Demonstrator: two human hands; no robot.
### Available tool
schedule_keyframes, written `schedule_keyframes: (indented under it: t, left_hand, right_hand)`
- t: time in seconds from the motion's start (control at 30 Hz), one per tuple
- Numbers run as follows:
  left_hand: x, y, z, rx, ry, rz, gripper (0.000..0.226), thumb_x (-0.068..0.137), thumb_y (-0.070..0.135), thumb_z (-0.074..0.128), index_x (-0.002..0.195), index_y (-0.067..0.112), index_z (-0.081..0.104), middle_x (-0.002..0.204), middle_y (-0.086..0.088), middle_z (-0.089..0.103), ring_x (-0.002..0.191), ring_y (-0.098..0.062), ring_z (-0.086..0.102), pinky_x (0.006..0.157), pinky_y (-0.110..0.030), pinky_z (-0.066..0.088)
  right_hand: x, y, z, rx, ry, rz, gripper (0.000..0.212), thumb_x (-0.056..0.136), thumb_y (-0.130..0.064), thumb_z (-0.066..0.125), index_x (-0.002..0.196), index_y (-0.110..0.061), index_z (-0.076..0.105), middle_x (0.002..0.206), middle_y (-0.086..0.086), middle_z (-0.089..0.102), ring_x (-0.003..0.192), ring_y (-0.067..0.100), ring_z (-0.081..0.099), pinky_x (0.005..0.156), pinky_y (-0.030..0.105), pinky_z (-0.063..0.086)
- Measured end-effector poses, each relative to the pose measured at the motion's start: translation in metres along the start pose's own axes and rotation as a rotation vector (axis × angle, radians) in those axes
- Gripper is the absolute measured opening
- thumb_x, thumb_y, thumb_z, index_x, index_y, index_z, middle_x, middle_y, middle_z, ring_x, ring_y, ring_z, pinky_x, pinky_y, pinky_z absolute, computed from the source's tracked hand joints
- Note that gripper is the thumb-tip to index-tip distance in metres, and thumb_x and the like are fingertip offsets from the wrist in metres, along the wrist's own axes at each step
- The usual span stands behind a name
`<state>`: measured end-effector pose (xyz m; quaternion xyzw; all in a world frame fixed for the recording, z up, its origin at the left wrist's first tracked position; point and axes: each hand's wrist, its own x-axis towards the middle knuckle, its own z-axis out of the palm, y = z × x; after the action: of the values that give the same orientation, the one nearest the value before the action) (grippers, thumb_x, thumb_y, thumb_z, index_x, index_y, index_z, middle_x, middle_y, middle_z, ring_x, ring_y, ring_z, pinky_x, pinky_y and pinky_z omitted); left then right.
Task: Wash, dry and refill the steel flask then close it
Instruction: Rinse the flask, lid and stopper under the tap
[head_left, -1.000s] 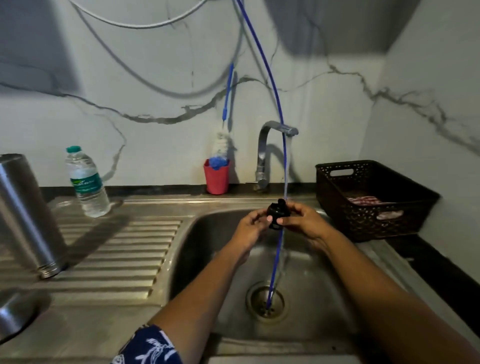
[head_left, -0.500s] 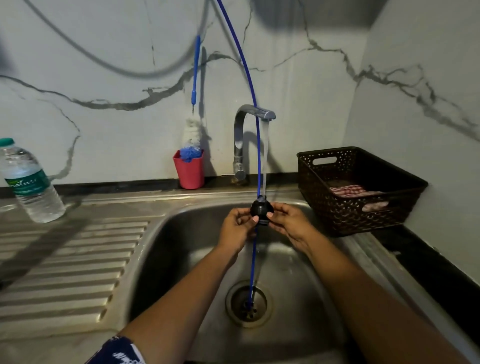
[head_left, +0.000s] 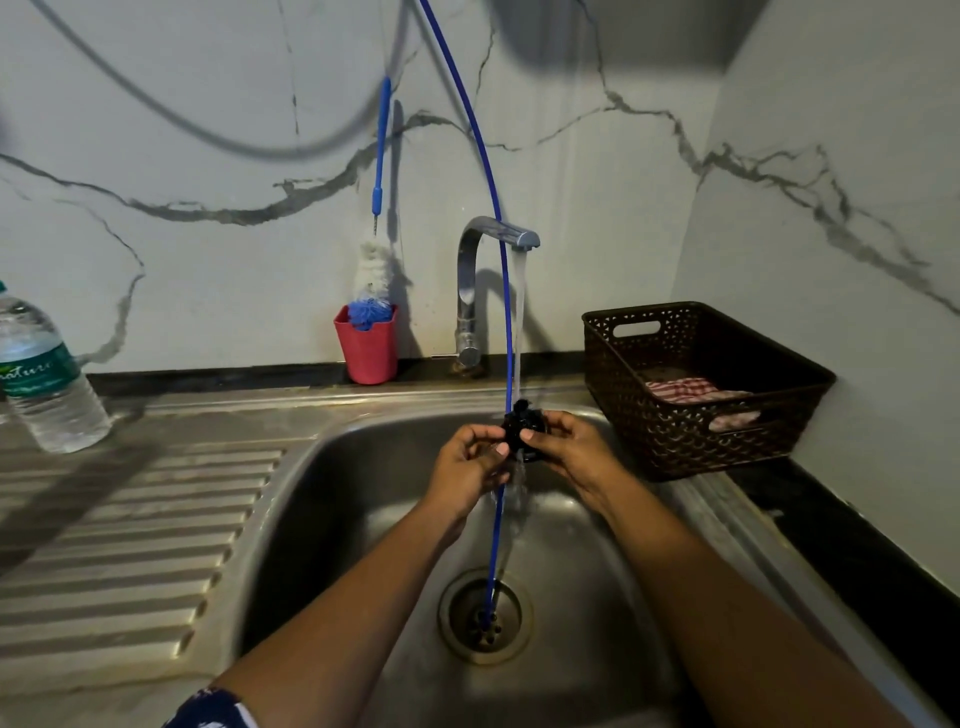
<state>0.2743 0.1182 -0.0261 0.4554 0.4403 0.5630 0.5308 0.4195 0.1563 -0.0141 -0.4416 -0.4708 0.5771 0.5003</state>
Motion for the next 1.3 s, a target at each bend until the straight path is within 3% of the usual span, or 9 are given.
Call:
schedule_keyframes:
  t: [0.13,0.27,0.47,0.6,0.73,0.87,1.0,1.2,1.3]
  left_hand:
    - [0.0009,-0.0013,-0.0002,-0.012,0.041,0.014,0.019,0.091,-0.001,0.057,0.102,0.014,0.057,0.104,-0.006,0.065,0.087,-0.017,0.065,0.070,-0.024,0.055]
    - [-0.0005,0.0013,-0.0016,-0.006,0.004,0.020,0.034,0.092,0.001,0.056,0.123,0.015,0.056,0.113,-0.004,0.065,0.097,-0.019,0.064,0.077,-0.027,0.054]
    - [-0.0016,0.0017,0.0008,0.018,-0.052,0.041,0.040,0.092,0.003,0.057,0.128,0.020,0.058,0.123,0.004,0.062,0.102,-0.013,0.064,0.076,-0.022,0.054]
    - [-0.0036,0.0039,0.0023,0.006,-0.074,0.040,0.041,0.093,0.001,0.054,0.129,0.020,0.057,0.118,0.004,0.064,0.101,-0.015,0.063,0.085,-0.029,0.054]
    - [-0.0039,0.0042,0.0039,0.001,-0.083,0.024,0.039,0.093,0.003,0.055,0.123,0.028,0.058,0.118,0.002,0.065,0.099,-0.012,0.065,0.083,-0.029,0.054]
    - [-0.0041,0.0067,0.0036,-0.025,-0.068,0.032,0.034,0.095,0.002,0.051,0.118,0.025,0.059,0.118,-0.001,0.063,0.100,-0.014,0.064,0.077,-0.025,0.055]
    - [-0.0009,0.0055,0.0026,-0.060,-0.043,-0.006,0.032,0.095,0.006,0.053,0.123,0.021,0.057,0.121,-0.004,0.062,0.106,-0.019,0.063,0.074,-0.026,0.056]
    - [0.0018,0.0036,0.0001,-0.068,-0.040,-0.047,0.026,0.095,0.010,0.054,0.115,0.026,0.061,0.110,-0.001,0.069,0.099,-0.020,0.065,0.074,-0.028,0.053]
    - [0.0027,0.0049,-0.0020,-0.070,-0.015,-0.062,0.025,0.096,0.013,0.053,0.119,0.018,0.061,0.105,-0.007,0.069,0.094,-0.021,0.065,0.075,-0.028,0.055]
  right_hand:
    - [-0.0017,-0.0012,0.0012,0.023,-0.015,-0.041,0.035,0.081,0.002,0.065,0.115,-0.006,0.057,0.099,0.004,0.066,0.091,0.016,0.064,0.081,0.025,0.052]
    - [-0.0012,-0.0008,0.0005,0.041,0.012,-0.029,0.021,0.086,-0.002,0.061,0.104,-0.011,0.057,0.098,0.003,0.065,0.090,0.016,0.063,0.079,0.029,0.050]
    - [-0.0026,-0.0030,-0.0056,0.123,0.010,0.050,0.007,0.092,-0.007,0.053,0.097,-0.011,0.056,0.104,0.011,0.063,0.089,0.018,0.062,0.072,0.026,0.051]
    - [-0.0042,-0.0058,-0.0057,0.166,0.016,0.064,0.012,0.096,-0.008,0.047,0.094,-0.011,0.058,0.094,0.008,0.064,0.085,0.017,0.062,0.073,0.027,0.050]
    - [-0.0045,-0.0038,-0.0052,0.124,-0.028,0.056,0.010,0.091,-0.012,0.056,0.099,-0.010,0.062,0.100,0.009,0.067,0.094,0.019,0.064,0.083,0.029,0.051]
    - [-0.0024,-0.0041,0.0010,0.098,0.064,0.036,0.009,0.088,-0.016,0.062,0.095,-0.012,0.058,0.096,0.009,0.067,0.084,0.019,0.066,0.065,0.025,0.053]
    - [-0.0035,-0.0074,0.0036,0.087,0.086,0.075,0.018,0.089,-0.025,0.061,0.097,-0.009,0.058,0.092,0.011,0.066,0.079,0.021,0.066,0.068,0.030,0.055]
    - [-0.0079,-0.0082,-0.0009,0.147,0.011,0.091,0.008,0.092,-0.018,0.056,0.096,-0.013,0.060,0.095,0.010,0.065,0.083,0.020,0.062,0.065,0.029,0.052]
    - [-0.0087,-0.0081,-0.0017,0.144,-0.063,0.063,0.011,0.092,-0.010,0.054,0.099,-0.015,0.061,0.099,0.008,0.065,0.090,0.022,0.062,0.068,0.031,0.057]
